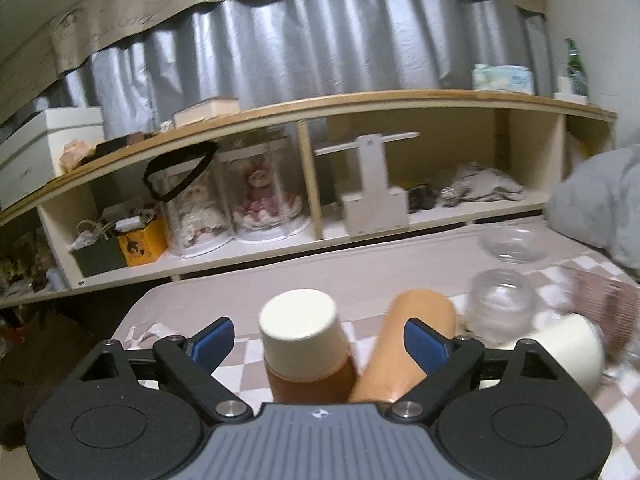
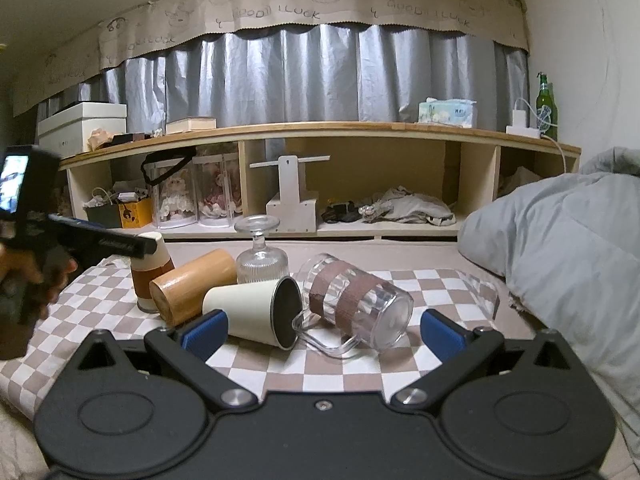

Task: Flip cup upright
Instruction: 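Move the left tool to the lying white-and-brown cup and grasp its base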

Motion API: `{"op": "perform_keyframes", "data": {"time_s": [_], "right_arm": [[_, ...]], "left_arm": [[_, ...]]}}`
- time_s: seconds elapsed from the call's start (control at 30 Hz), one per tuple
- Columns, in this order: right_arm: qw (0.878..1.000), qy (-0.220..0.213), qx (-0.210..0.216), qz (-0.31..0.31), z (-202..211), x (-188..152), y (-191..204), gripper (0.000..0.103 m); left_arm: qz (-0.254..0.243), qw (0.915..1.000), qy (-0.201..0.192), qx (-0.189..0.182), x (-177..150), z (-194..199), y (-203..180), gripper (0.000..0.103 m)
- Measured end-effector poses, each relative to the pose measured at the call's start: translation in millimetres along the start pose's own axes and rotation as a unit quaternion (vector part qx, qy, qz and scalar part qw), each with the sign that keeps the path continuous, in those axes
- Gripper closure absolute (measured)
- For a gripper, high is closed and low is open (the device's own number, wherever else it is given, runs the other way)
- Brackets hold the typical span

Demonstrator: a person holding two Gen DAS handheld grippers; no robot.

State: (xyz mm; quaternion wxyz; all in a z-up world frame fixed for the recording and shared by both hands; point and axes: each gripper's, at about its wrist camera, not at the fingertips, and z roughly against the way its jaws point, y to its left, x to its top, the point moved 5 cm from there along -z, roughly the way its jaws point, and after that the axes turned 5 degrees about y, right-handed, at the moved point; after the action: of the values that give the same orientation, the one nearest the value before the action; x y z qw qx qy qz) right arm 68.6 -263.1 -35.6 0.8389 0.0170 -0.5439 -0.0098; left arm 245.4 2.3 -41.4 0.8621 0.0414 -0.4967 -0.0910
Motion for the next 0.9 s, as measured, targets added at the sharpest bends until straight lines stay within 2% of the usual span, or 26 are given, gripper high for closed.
{"op": "perform_keyframes", "data": {"time_s": [0.2,0.3,0.37,0.4,0.57,0.9], "right_arm": [[1.0,0.013,0.002,0.0,-10,-5,0,0.0],[1.0,0.019,0.004,0.003,-15,-8,0,0.0],[1.0,0.023,0.004,0.006,-18,-10,2,0.0],[1.0,0.024,0.004,0.007,-19,-10,2,0.0],[1.0,0.028,0.002,0.007,-23,-12,1,0.0],[1.0,0.012,0.006,-0.005,-12,-6,0,0.0]], "left_arm": [[0.025,0.9994,0.02,0.011,5,-36,13,0.016],[0.032,0.9989,0.032,0.014,7,-48,17,0.028],[0.048,0.9981,0.037,-0.006,8,-50,20,0.041],[0.057,0.9975,0.039,-0.015,9,-49,21,0.043],[0.063,0.9969,0.043,-0.02,3,-36,27,0.043],[0.025,0.9973,0.057,-0.039,-36,25,62,0.043]]}}
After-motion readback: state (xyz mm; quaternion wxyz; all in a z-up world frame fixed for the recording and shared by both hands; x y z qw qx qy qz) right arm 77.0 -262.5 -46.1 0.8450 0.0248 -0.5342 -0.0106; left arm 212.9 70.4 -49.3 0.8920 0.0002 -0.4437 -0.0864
